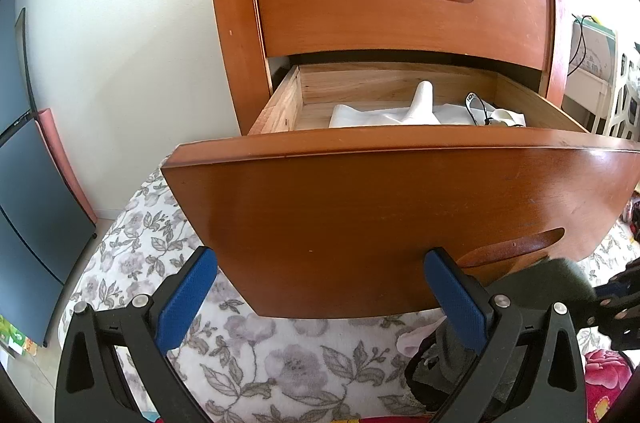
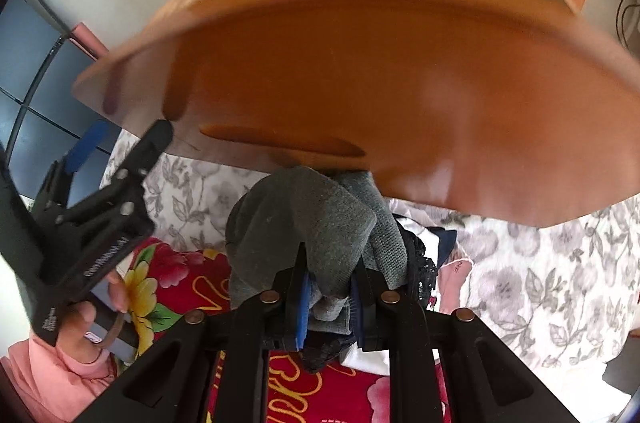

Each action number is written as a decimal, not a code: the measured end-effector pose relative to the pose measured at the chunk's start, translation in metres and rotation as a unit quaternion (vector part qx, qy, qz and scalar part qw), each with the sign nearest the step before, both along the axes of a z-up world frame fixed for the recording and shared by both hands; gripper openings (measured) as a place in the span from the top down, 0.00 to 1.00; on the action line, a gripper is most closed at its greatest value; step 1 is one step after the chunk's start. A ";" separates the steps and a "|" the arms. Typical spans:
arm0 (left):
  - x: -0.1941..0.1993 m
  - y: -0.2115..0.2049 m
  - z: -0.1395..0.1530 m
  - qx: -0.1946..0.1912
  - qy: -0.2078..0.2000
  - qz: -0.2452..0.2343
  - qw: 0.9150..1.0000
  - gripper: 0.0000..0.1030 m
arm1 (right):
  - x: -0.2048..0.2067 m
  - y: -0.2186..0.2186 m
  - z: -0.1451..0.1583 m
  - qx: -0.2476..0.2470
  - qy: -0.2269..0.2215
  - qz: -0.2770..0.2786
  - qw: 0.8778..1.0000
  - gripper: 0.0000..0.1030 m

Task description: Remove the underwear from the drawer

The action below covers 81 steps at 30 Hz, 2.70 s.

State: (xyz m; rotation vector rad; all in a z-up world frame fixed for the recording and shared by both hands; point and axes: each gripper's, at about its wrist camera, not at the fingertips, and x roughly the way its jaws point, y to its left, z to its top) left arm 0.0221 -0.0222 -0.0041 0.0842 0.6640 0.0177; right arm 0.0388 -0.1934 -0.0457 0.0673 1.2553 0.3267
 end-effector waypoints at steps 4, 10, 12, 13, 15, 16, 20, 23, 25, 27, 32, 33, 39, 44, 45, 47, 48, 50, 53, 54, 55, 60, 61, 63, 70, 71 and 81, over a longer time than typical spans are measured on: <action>0.000 0.000 0.000 0.000 0.000 0.000 1.000 0.00 | 0.000 0.001 -0.011 -0.004 0.010 -0.001 1.000 0.81; 0.000 0.000 0.000 0.000 0.000 0.000 1.000 0.00 | 0.004 0.000 -0.023 -0.005 0.026 -0.008 1.000 0.81; 0.000 0.000 0.000 0.000 0.000 0.000 1.000 0.00 | 0.007 -0.002 -0.027 -0.004 0.030 -0.010 0.999 0.81; 0.000 0.000 0.000 0.000 0.000 0.000 1.000 0.00 | 0.007 -0.003 -0.028 -0.004 0.031 -0.011 0.999 0.81; 0.000 0.000 0.000 0.000 0.000 0.000 1.000 0.00 | 0.007 -0.003 -0.029 -0.003 0.032 -0.013 0.999 0.81; 0.000 0.000 0.000 0.000 0.000 0.000 1.000 0.00 | 0.007 -0.003 -0.029 -0.003 0.033 -0.012 0.999 0.81; 0.000 0.000 0.000 0.000 0.000 0.000 1.000 0.00 | 0.007 -0.002 -0.026 -0.008 0.029 -0.010 0.999 0.81; 0.000 0.000 0.000 0.000 0.000 0.000 1.000 0.00 | 0.005 -0.001 -0.023 -0.016 0.025 -0.013 0.999 0.76; 0.000 0.000 0.000 0.000 0.000 0.000 1.000 0.00 | 0.004 -0.002 -0.020 -0.019 0.022 -0.013 0.999 0.74; 0.000 0.000 0.000 0.000 0.000 0.000 1.000 0.00 | 0.002 -0.002 -0.016 -0.022 0.018 -0.013 1.000 0.72; 0.000 0.000 0.000 0.000 0.000 0.000 1.000 0.00 | -0.003 0.001 0.004 -0.030 -0.008 -0.008 0.999 0.52; 0.000 0.000 0.000 0.000 0.000 0.000 1.000 0.00 | -0.005 0.002 0.009 -0.033 -0.018 -0.006 0.999 0.50; 0.000 0.000 0.000 0.000 0.000 0.000 1.000 0.00 | -0.012 0.007 0.032 -0.038 -0.046 0.002 0.998 0.45; 0.000 0.000 0.000 0.000 0.000 0.000 1.000 0.00 | -0.015 0.012 0.050 -0.047 -0.068 0.012 0.997 0.38; 0.000 0.000 0.000 0.000 0.000 0.000 1.000 0.00 | -0.016 0.012 0.053 -0.049 -0.073 0.013 0.996 0.37; 0.000 0.000 0.000 0.000 0.000 0.000 1.000 0.00 | -0.017 0.011 0.058 -0.053 -0.081 0.012 0.995 0.31; 0.000 0.000 0.000 0.000 0.000 0.000 1.000 0.00 | -0.018 0.010 0.060 -0.056 -0.084 0.011 0.995 0.29; 0.000 0.000 0.000 0.000 0.000 0.000 1.000 0.00 | -0.019 0.008 0.062 -0.057 -0.087 0.011 0.994 0.24; 0.000 0.000 0.000 0.000 0.000 0.000 1.000 0.00 | -0.020 0.006 0.060 -0.067 -0.087 0.016 0.994 0.17; 0.000 0.000 0.000 0.000 0.000 0.000 1.000 0.00 | -0.020 0.006 0.059 -0.071 -0.087 0.017 0.994 0.17; 0.000 0.000 0.000 0.000 0.000 0.001 1.000 0.00 | -0.021 0.005 0.056 -0.072 -0.086 0.018 0.994 0.16; -0.001 -0.001 -0.001 -0.002 0.000 0.001 1.000 0.00 | -0.022 0.004 0.054 -0.076 -0.088 0.021 0.993 0.00; -0.001 -0.001 -0.001 -0.002 0.000 0.001 1.000 0.00 | -0.022 0.005 0.055 -0.079 -0.092 0.021 0.992 0.00; -0.001 -0.001 -0.001 -0.001 0.000 0.001 1.000 0.00 | -0.023 0.005 0.055 -0.081 -0.096 0.023 0.992 0.00; -0.001 -0.001 -0.001 -0.002 0.000 0.001 1.000 0.00 | -0.021 0.000 0.056 -0.084 -0.098 0.018 0.992 0.00; -0.001 -0.001 -0.001 -0.002 0.000 0.001 1.000 0.00 | -0.021 0.000 0.058 -0.082 -0.099 0.018 0.992 0.00; -0.002 0.000 -0.001 -0.003 0.000 0.001 1.000 0.00 | -0.025 -0.004 0.118 -0.062 -0.171 0.020 0.983 0.00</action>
